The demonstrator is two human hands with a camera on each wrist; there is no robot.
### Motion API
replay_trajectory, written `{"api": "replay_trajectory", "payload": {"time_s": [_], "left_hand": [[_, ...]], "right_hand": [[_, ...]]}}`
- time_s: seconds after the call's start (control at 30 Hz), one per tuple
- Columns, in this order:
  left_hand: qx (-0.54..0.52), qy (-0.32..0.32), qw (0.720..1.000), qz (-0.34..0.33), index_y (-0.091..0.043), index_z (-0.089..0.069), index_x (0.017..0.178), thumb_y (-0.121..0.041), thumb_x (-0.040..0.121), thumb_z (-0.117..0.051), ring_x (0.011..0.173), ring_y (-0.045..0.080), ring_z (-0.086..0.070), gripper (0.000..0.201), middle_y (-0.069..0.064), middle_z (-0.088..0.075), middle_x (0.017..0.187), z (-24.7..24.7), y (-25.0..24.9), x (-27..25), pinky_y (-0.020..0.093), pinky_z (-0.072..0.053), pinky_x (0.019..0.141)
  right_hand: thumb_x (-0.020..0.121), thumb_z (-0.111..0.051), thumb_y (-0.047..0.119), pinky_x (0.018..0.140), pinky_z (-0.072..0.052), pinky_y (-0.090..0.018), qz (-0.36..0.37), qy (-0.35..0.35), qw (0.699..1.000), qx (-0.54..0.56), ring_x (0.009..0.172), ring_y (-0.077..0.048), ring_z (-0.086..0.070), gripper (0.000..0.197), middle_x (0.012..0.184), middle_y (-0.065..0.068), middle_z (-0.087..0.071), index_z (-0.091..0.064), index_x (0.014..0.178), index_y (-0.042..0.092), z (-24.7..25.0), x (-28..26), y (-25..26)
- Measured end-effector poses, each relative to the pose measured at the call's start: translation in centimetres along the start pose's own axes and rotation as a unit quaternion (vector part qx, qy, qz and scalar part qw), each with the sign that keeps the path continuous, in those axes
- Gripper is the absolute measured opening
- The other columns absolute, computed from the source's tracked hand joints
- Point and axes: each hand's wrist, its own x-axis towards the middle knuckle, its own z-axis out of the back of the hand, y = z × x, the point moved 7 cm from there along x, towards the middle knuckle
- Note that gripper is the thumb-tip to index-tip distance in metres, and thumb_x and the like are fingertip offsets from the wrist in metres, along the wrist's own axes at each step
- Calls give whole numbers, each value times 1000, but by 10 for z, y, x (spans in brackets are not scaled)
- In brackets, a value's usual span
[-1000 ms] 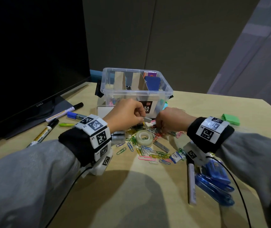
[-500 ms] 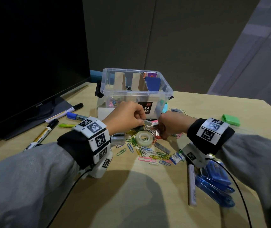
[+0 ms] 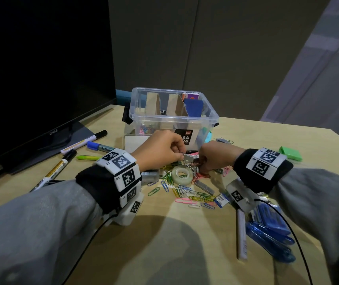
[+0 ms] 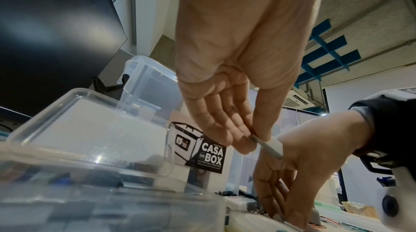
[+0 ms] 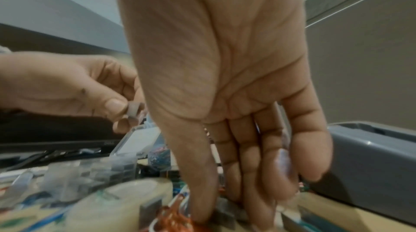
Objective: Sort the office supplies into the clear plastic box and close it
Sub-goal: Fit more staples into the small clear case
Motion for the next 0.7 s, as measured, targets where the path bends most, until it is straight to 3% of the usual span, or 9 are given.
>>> {"api": "replay_trajectory", "payload": {"time_s": [0.13, 0.33, 0.5, 0.7], "left_hand": [[0, -2, 1000, -5, -15, -73, 92, -10, 82, -75, 71, 3, -62, 11, -3, -71, 83, 1, -1, -2, 21, -55, 73], [-3, -1, 1000, -6, -15, -73, 92, -10, 82, -75, 73, 4, -63, 12, -3, -71, 83, 2, 0, -2, 23, -56, 74], [-2, -2, 1000, -11, -14, -73, 93, -10, 82, -75, 71, 1, -62, 12, -5, -70, 82, 1, -2, -4, 20, -55, 72], [4, -3, 1000, -11, -15, -73, 94, -11, 83, -74, 72, 1, -62, 12, -5, -70, 83, 1, -3, -3, 18, -54, 72]], "right_hand": [[86, -69, 21, 70, -48, -28, 12, -1, 999, -34, 84, -21, -56, 29, 101, -6, -66, -64, 112, 11, 1, 1, 9], [90, -62, 11, 72, -44, -25, 30, 13, 999, -39, 85, -19, -52, 29, 107, -9, -64, -60, 118, 7, 3, -1, 18], [85, -70, 25, 67, -44, -26, 34, 33, 998, -35, 80, -20, -56, 29, 89, -2, -60, -64, 109, 10, -1, -3, 16], [85, -68, 14, 50, -31, -15, 46, -1, 999, -29, 77, -18, -51, 19, 83, -1, -56, -66, 103, 7, 0, -8, 18]]}}
